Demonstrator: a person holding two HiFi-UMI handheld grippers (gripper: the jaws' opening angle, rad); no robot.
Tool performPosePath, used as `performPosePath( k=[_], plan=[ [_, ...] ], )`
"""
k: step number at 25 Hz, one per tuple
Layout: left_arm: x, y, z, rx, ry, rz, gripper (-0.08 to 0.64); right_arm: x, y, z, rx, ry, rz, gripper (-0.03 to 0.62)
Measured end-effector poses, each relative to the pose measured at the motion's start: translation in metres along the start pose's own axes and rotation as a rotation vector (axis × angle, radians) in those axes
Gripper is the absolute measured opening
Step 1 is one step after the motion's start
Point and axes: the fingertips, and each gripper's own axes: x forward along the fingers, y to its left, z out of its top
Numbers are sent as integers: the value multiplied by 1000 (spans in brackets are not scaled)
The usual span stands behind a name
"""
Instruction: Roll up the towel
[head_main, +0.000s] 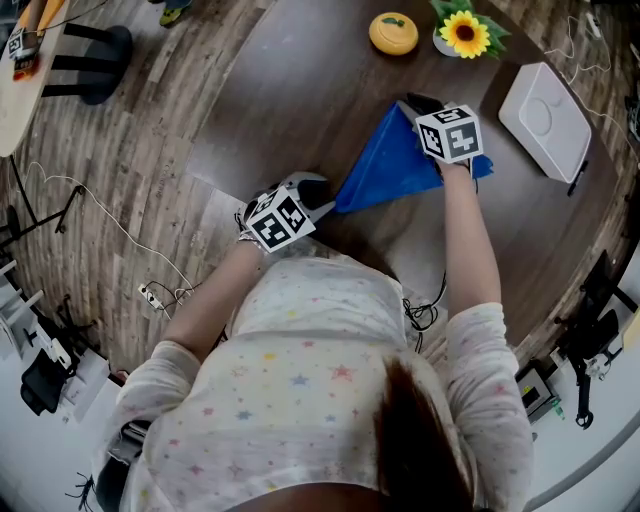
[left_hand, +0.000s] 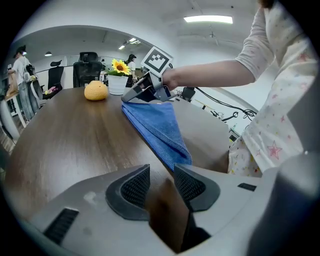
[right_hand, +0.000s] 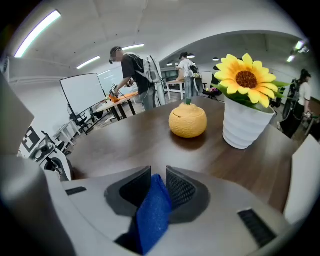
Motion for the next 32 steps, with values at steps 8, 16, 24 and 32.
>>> performPosePath(
  k=[8, 16, 24, 32],
  plan=[
    [-15, 14, 3, 33, -19, -2, 138, -47, 21, 23, 5, -121, -43, 97],
    [-16, 22, 38, 128, -71, -47, 138, -100, 26, -3, 104, -188, -148, 97],
    [9, 17, 75, 173, -85, -103, 150, -146, -2, -85, 292, -193, -324, 103],
    [39, 10, 82, 120, -57, -87, 205, -159, -23, -154, 508, -224, -462, 154]
  ],
)
